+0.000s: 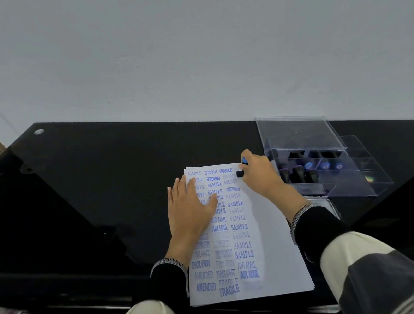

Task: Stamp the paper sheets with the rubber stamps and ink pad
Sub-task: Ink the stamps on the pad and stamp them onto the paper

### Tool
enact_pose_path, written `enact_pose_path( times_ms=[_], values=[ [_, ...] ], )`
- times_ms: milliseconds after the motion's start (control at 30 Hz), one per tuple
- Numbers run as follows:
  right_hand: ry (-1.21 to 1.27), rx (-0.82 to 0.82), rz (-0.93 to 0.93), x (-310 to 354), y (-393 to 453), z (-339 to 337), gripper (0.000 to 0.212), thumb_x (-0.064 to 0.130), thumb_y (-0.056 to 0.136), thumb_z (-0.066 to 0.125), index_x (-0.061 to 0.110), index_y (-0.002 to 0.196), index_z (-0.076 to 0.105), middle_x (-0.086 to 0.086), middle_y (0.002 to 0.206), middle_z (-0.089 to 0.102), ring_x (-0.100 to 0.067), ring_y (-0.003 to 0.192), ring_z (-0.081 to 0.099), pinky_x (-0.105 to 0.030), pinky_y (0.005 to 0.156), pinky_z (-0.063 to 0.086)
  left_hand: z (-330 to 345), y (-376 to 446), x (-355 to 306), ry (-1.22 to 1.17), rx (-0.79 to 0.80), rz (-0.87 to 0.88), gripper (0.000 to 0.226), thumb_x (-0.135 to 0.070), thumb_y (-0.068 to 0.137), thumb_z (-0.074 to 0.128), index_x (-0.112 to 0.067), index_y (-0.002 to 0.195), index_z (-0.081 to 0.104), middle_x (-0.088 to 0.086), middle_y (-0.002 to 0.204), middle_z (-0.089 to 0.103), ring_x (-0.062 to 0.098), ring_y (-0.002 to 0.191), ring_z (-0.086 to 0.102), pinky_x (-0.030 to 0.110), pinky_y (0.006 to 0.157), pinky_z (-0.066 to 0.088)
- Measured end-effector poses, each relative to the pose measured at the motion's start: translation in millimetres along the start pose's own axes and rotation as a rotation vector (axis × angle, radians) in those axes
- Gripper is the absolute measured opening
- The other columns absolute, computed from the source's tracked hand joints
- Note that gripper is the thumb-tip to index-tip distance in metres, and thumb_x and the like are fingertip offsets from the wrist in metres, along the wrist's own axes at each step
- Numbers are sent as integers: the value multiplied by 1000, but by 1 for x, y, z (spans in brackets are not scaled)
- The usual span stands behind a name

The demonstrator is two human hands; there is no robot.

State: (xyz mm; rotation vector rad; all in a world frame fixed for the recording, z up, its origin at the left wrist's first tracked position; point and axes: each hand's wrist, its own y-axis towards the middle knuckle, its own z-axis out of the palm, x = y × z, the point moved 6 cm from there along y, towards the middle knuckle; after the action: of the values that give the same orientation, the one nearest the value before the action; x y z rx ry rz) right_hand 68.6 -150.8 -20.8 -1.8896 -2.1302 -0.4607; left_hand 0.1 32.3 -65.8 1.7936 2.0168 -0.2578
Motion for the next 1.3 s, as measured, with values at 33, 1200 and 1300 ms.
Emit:
enact_pose_path(
  times_ms=[33, 1200, 1300],
  values=[
    [5, 17, 7, -1, 2, 0, 12, 11, 94, 53, 11, 101, 44, -14, 89, 59, -26, 77, 55, -30, 60, 39, 0, 0, 0, -2, 0, -1, 78, -63, 91, 44, -18, 151, 26, 1, 161, 19, 18, 150, 9, 36, 121, 1],
    [-48, -32, -20, 5, -7, 2, 20, 8, 93, 52, 9, 112, 45, -3, 87, 47, -18, 77, 46, -23, 59, 33, 1, 0, 0, -2, -2, 1, 77, -64, 91, 44, -18, 151, 27, 1, 160, 20, 19, 149, 10, 36, 120, 1],
    [-24, -35, -5, 3, -6, 3, 19, 8, 93, 52, 9, 110, 44, -5, 86, 51, -19, 76, 48, -25, 59, 34, 1, 0, 0, 1, -9, 9, 77, -63, 90, 44, -17, 150, 29, 1, 160, 21, 19, 149, 11, 37, 121, 2]
  ],
)
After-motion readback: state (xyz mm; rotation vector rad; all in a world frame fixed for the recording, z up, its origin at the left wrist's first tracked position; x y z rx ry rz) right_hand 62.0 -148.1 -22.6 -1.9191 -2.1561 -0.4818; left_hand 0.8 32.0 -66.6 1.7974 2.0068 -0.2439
